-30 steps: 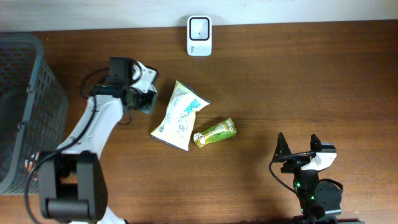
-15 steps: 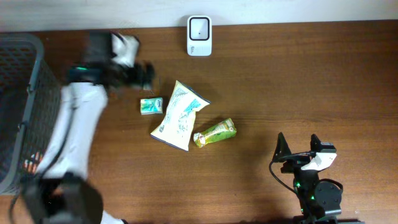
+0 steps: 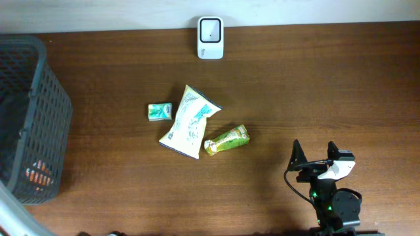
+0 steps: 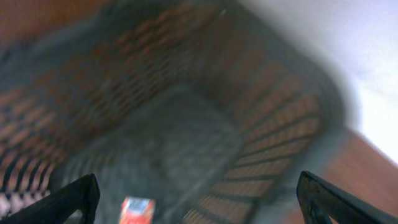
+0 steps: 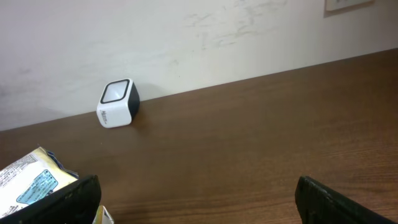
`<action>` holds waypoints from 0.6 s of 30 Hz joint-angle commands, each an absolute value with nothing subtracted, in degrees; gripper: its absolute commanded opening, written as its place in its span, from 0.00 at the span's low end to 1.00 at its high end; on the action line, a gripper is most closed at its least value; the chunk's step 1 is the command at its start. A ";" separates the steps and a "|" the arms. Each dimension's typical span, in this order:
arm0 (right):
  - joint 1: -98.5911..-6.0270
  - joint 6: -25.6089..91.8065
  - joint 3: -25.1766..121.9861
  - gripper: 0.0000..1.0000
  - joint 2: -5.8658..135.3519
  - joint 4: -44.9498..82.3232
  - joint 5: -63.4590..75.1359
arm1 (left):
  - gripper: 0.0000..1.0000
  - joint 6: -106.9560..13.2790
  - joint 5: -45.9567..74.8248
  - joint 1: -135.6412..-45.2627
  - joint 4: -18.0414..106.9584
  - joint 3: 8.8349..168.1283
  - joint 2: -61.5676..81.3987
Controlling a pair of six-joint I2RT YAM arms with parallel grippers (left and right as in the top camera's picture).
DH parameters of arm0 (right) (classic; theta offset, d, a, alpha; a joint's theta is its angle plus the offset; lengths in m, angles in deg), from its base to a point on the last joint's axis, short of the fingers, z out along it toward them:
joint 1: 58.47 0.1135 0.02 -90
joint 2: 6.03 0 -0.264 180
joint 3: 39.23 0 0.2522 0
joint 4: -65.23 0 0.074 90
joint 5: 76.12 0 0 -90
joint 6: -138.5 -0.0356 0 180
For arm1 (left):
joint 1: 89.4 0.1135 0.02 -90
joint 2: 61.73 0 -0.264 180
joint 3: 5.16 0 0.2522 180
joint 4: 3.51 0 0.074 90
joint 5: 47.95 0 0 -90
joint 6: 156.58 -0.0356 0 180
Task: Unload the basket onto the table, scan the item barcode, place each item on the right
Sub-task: 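Place the tissue pack on the table left of the white bag, then lower the left gripper into the basket toward the orange box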
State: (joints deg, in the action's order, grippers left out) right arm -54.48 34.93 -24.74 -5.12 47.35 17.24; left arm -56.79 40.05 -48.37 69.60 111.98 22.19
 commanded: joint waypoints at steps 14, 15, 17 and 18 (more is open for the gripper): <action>-54.75 34.50 -25.15 0.99 -5.19 47.11 17.13 | 0.99 -62.13 42.94 -40.59 69.45 96.81 40.96; -54.75 34.50 -25.15 0.99 -5.19 47.13 17.13 | 0.99 -62.94 42.96 -40.59 69.28 96.81 41.90; -54.75 34.50 -25.15 0.99 -5.19 47.13 17.13 | 0.99 -65.01 42.98 -40.59 69.32 96.81 44.22; -54.75 34.50 -25.15 0.99 -5.19 47.13 17.15 | 1.00 -65.14 43.39 -40.59 69.54 96.81 45.44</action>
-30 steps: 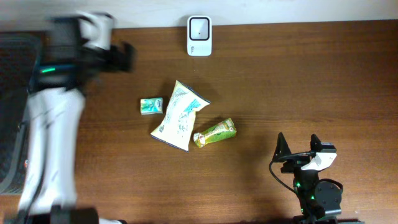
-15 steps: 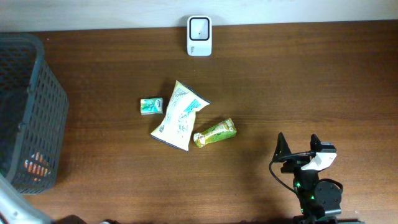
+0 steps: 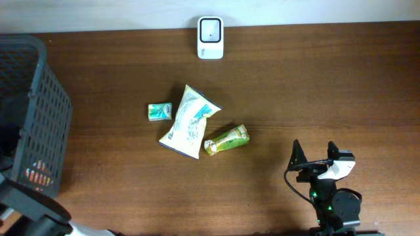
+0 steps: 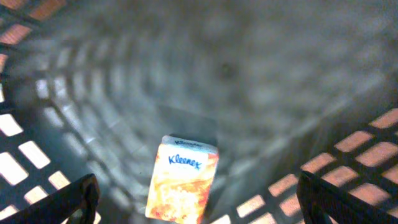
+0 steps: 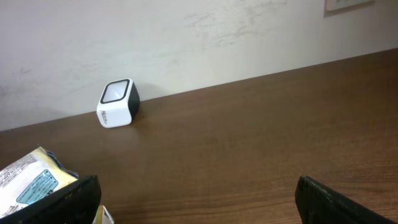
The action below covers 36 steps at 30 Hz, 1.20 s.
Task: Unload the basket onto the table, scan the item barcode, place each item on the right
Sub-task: 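Lower the left gripper into the basket toward the orange box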
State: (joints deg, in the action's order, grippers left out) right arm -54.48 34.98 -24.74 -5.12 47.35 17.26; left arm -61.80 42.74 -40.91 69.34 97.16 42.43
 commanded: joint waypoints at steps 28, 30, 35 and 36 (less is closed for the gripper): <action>-54.75 34.50 -25.15 0.99 -5.19 47.13 17.13 | 0.00 -65.10 48.42 -40.63 74.13 106.78 55.96; -54.75 34.50 -25.15 0.99 -5.19 47.11 17.13 | 0.00 -64.84 46.94 -40.65 77.87 114.19 55.21; -54.75 34.50 -25.15 0.99 -5.19 47.13 17.13 | 0.00 -64.73 34.50 -41.68 86.17 136.15 51.89; -54.75 34.50 -25.15 0.99 -5.19 47.13 17.13 | 0.00 -64.73 32.62 -42.33 87.57 139.50 50.97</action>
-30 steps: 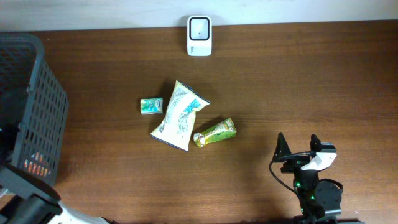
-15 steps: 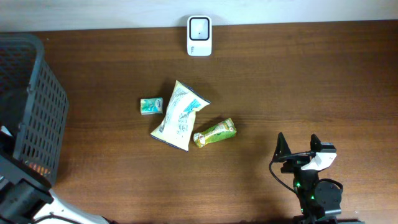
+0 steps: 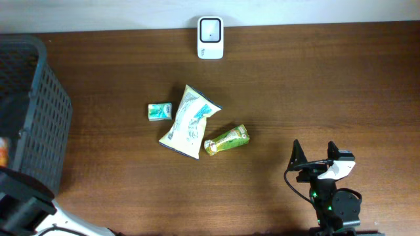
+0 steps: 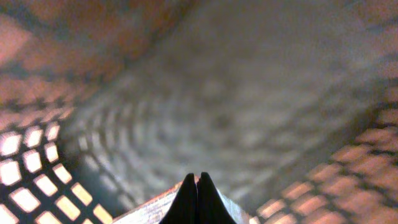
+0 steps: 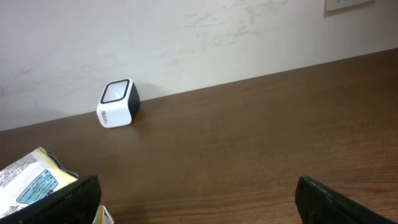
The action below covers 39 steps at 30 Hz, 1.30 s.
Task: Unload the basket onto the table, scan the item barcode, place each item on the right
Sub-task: 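Lower the left gripper into the basket toward the orange box, then grasp the orange juice box and place it beside the tissue pack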
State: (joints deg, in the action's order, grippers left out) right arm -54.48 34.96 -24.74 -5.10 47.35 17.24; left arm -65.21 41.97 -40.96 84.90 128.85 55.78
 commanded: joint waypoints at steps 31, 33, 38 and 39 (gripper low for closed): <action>-54.75 34.50 -25.15 0.99 -5.19 47.13 17.13 | 0.05 -64.95 35.42 -94.29 65.74 94.16 43.50; -54.75 34.50 -25.15 0.99 -5.19 47.11 17.13 | 0.25 -64.95 34.96 -94.57 63.22 92.20 43.50; -54.75 34.50 -25.15 0.99 -5.19 47.13 17.13 | 0.71 -64.95 33.89 -95.80 62.57 92.83 43.02; -54.75 34.50 -25.15 0.99 -5.19 47.13 17.13 | 0.76 -64.95 33.10 -95.80 63.14 93.95 42.43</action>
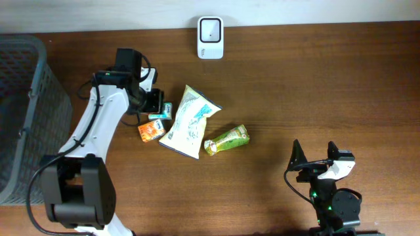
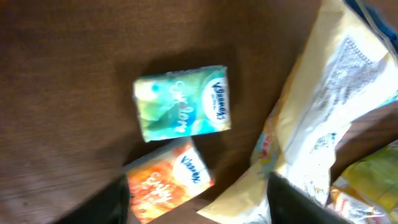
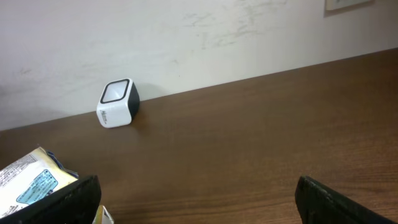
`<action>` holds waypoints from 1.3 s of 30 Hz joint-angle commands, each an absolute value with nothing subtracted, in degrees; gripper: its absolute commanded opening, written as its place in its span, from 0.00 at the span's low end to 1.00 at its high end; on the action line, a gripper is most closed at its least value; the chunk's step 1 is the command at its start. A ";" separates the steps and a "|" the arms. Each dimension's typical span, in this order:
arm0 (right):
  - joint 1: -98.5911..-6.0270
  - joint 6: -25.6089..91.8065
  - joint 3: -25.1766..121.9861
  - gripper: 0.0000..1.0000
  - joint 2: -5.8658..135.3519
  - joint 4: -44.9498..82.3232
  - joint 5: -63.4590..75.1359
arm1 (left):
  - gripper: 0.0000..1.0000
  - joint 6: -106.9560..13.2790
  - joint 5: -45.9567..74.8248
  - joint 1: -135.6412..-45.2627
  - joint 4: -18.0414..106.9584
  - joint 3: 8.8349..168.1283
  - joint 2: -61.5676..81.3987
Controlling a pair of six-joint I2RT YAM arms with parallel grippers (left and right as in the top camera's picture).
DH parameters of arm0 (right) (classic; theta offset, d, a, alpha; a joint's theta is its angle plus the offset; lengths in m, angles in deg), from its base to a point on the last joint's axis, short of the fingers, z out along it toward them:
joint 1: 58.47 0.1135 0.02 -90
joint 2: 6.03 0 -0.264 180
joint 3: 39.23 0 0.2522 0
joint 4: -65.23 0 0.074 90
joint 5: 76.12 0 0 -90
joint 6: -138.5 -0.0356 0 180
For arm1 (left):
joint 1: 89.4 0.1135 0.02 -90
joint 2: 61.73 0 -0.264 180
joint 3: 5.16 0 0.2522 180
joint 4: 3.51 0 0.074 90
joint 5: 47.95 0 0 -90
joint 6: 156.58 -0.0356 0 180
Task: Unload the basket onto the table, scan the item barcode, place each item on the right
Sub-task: 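Grasp the orange juice box and place it beside the tissue pack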
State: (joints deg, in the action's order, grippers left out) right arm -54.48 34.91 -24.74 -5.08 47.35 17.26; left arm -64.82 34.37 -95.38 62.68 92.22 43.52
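Observation:
An orange Kleenex tissue pack (image 1: 151, 131) lies flat on the wooden table, just below a green tissue pack (image 1: 162, 110). My left gripper (image 1: 153, 105) hovers over both packs, open and holding nothing. In the left wrist view the orange pack (image 2: 168, 186) lies between my spread fingers (image 2: 115, 202), with the green pack (image 2: 182, 102) beyond it. The white barcode scanner (image 1: 210, 29) stands at the table's far edge, also seen as a scanner (image 3: 117, 102) by the wall. My right gripper (image 1: 314, 152) rests open at the near right.
A white snack bag (image 1: 188, 122) lies right of the packs, with a yellow-green pouch (image 1: 227, 139) beside it. A dark mesh basket (image 1: 29, 98) stands at the table's left end. The left arm reaches from the near left corner.
My left gripper was shut on the orange pack inside the basket. Now it is open over the table, and the orange pack lies on the wood beside the green pack. The right arm is unchanged.
My left gripper was open above the basket with the orange pack at its bottom. Then it was open low inside, right over the pack. Then it was shut on the pack. Now the pack lies on the table, let go.

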 commanded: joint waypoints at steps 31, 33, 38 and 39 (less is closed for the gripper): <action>-54.75 34.50 -25.15 0.99 -5.19 47.13 17.13 | 0.99 -79.09 47.68 -75.84 72.14 112.96 28.79; -54.75 34.50 -25.15 0.99 -5.19 47.13 17.13 | 0.99 -79.09 47.68 -75.84 72.14 112.96 28.79; -54.75 34.50 -25.15 0.99 -5.19 47.11 17.13 | 0.99 -79.09 47.68 -75.84 72.14 112.96 28.79; -54.75 34.50 -25.15 0.99 -5.19 47.13 17.13 | 0.99 -79.09 47.68 -75.84 72.14 112.96 28.79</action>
